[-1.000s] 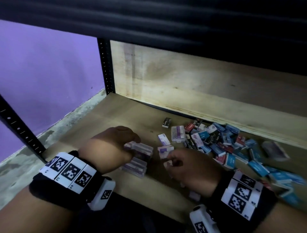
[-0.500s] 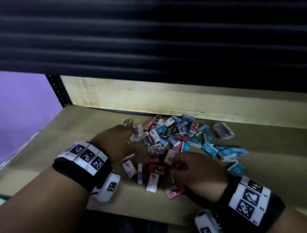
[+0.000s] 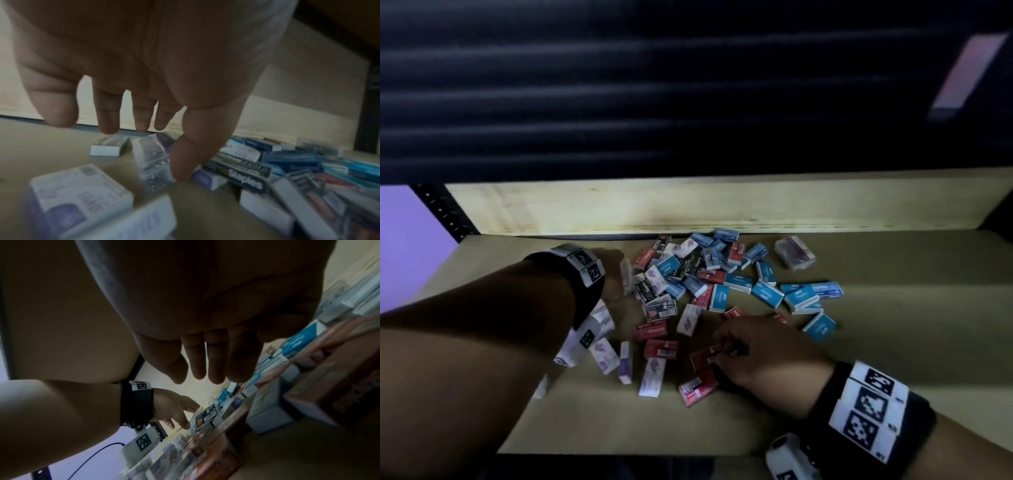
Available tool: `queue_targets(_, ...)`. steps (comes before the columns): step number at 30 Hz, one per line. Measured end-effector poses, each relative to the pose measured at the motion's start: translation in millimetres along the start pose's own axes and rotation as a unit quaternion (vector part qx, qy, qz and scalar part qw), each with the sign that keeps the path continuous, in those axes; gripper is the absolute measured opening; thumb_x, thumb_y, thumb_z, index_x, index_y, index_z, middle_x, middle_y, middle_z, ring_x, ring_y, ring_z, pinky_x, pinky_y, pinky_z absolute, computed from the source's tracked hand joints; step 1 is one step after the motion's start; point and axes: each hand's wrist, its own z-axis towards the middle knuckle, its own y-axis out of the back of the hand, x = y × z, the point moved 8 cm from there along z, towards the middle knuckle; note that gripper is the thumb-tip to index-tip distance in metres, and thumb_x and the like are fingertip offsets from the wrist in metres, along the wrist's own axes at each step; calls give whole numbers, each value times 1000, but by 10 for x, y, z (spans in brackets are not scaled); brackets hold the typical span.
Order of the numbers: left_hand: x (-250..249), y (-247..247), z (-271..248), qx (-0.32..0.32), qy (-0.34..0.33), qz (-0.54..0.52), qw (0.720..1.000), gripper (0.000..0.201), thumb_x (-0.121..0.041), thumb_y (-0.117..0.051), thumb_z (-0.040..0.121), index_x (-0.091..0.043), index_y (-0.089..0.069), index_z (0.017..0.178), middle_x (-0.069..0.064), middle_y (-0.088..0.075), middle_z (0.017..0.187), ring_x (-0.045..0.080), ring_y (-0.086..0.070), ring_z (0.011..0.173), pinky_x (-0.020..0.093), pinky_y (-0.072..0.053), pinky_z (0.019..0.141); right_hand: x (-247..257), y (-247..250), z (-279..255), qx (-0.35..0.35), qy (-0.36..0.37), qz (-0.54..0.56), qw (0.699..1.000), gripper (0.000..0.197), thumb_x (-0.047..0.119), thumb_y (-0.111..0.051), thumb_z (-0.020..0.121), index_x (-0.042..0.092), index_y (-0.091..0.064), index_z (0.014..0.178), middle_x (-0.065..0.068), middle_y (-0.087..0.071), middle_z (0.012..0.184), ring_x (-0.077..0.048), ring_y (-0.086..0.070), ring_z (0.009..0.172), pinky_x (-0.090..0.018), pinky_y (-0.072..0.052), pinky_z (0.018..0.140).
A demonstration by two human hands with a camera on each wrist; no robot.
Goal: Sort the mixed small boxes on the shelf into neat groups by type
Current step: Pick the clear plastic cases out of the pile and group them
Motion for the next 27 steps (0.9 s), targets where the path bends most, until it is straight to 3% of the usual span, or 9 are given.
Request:
queue_targets(5, 117, 22, 65, -28, 12, 14, 999, 58, -25, -73, 87, -8, -54, 139, 11, -60, 130, 19, -59, 116, 22, -42, 81, -59, 62, -24, -8, 11, 20, 1000, 35, 50, -59, 81, 48, -58, 116, 22, -63, 107, 1, -58, 93, -24, -50, 81)
queue_targets(8, 171, 60, -2, -44, 21, -13, 999, 67, -32, -77, 83, -11, -53, 142, 14, -43, 151, 25, -43, 137, 30, -36, 109, -146, 123, -23, -29, 8, 29, 999, 34, 45, -61, 81, 43, -62, 115, 20, -65, 105, 2, -59, 92, -25, -51, 80)
queue_targets(9, 142, 92, -47, -59, 20, -18, 998, 71, -34, -78, 81, -12, -50, 142, 16, -42, 151, 30, -43, 137, 35, -36, 111, -186, 157, -20, -39, 5, 33, 999, 32, 45, -63, 82, 43, -63, 114, 20, -65, 103, 3, -58, 90, -24, -51, 78)
queue_targets(12, -38, 195, -328, -89, 49, -15, 995, 74, -45, -75, 73, -18, -51, 137, 12, -51, 137, 33, -54, 122, 38, -47, 98, -304, 292, -14, -80, 1, 51, 996, 26, 42, -65, 84, 43, -66, 110, 24, -65, 94, 7, -59, 85, -20, -50, 73)
queue_targets(15, -251, 225, -635, -109, 26, -78, 991, 56, -52, -67, 47, -25, -69, 97, 3, -65, 103, 21, -66, 88, 32, -57, 75, -442, 422, -2, -114, -8, 68, 991, 15, 41, -68, 83, 42, -68, 99, 27, -66, 86, 10, -60, 79, -15, -47, 65)
queue_targets(17, -342, 134, -766, -104, -10, -156, 982, 44, -49, -66, 46, -26, -70, 84, -4, -68, 92, 13, -66, 81, 30, -58, 72, -535, 483, 22, -124, -17, 70, 990, 15, 43, -68, 82, 41, -67, 97, 29, -66, 84, 12, -60, 76, -14, -43, 62)
queue_targets(21, -482, -56, -963, -117, -37, -292, 949, 44, -48, -72, 55, -32, -55, 92, -11, -69, 80, 4, -66, 73, 22, -49, 60, -741, 661, 90, -159, -56, 67, 984, 15, 47, -68, 82, 48, -66, 97, 30, -64, 84, 14, -60, 75, -15, -45, 64)
queue_targets(24, -631, -186, -1048, -105, -59, -382, 916, 59, -48, -79, 52, -33, -45, 98, -9, -70, 73, -2, -67, 64, 14, -47, 47, -883, 838, 231, -169, -79, 18, 982, 15, 46, -67, 82, 42, -67, 97, 18, -68, 93, 2, -62, 77, -21, -47, 66)
queue_targets(27, -804, -307, -1090, -97, -88, -463, 877, 66, -49, -81, 47, -30, -44, 98, -17, -72, 75, -4, -68, 68, 17, -53, 56, -1014, 989, 431, -140, -99, -6, 985, 11, 43, -64, 86, 38, -63, 96, 11, -66, 96, -2, -57, 76, -20, -39, 61)
